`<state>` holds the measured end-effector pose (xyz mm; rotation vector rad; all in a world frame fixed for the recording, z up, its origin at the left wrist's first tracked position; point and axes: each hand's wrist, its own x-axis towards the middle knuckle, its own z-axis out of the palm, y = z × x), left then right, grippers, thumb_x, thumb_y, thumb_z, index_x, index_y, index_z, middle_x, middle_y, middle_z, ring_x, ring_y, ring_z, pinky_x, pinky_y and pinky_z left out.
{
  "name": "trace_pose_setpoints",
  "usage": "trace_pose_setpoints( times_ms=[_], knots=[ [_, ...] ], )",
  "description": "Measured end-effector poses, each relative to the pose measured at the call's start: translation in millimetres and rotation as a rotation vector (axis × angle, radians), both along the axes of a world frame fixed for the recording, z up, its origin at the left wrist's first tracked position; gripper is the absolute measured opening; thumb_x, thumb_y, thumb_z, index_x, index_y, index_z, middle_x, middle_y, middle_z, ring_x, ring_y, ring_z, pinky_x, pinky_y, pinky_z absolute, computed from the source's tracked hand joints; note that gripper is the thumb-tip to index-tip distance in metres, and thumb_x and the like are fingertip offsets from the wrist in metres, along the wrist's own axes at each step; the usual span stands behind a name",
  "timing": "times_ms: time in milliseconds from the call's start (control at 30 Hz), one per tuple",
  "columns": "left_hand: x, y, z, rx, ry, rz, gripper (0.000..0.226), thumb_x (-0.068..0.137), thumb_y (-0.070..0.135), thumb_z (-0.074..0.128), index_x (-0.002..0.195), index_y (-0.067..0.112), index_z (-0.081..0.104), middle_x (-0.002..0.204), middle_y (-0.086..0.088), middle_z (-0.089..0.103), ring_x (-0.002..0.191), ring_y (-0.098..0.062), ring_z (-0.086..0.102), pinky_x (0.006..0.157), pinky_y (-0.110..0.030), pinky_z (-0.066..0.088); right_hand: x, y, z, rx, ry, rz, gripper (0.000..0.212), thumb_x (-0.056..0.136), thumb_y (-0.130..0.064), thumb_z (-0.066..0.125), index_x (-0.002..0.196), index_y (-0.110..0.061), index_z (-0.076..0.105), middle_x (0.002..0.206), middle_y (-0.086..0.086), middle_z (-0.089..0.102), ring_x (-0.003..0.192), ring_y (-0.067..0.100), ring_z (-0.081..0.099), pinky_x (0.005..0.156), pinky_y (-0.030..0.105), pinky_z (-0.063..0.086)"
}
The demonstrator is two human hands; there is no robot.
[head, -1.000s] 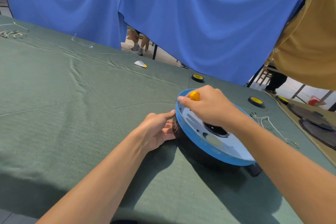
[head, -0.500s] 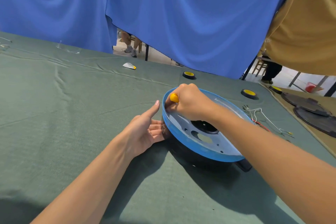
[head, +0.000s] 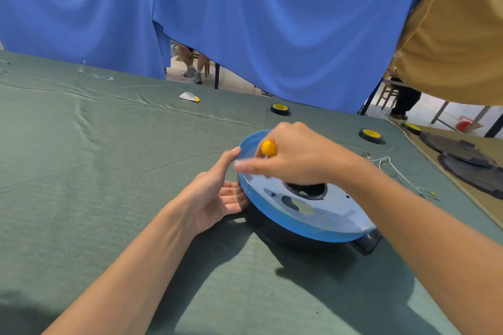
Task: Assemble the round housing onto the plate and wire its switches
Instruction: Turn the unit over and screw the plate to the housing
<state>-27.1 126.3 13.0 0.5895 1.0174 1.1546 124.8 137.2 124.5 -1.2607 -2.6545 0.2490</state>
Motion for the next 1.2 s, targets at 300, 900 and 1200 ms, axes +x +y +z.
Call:
trace_pose_setpoints(
  times_ms=[300,900,1200],
  knots=[
    [-3,-1,-1,0.022,0.007,-0.011,0.056,0.071,0.056,0.08,0.086,0.003,0.07,0.073,-0.013,0.07,0.069,-0.025,0.071,0.06,-0.031,0.057,-10,-19,-15,0.021,-0.062,0.106,0.046,0.093,-0.028,0.059,0.054,-0.017,0.039,0.052,0.001,0.041,0.052,0.014,0.04,0.05,0.031,0.033],
    [-4,1,-3,-0.026,-0.02,0.001,0.069,0.071,0.052,0.082,0.098,-0.008,0.061,0.106,-0.028,0.071,0.086,-0.033,0.073,0.066,-0.036,0.061,-8,40,20,0.186,0.523,-0.146,0.034,0.086,-0.021,0.059,0.074,0.011,0.056,0.071,0.029,0.064,0.055,0.022,0.048,0.058,0.038,0.047],
    [-3,1,-3,-0.021,-0.023,0.001,0.069,0.07,0.052,0.083,0.099,-0.008,0.062,0.104,-0.028,0.071,0.085,-0.033,0.073,0.064,-0.035,0.06,-15,47,16,0.183,0.487,-0.124,0.031,0.085,-0.021,0.058,0.073,0.008,0.057,0.07,0.027,0.064,0.055,0.021,0.05,0.058,0.037,0.05]
  ],
)
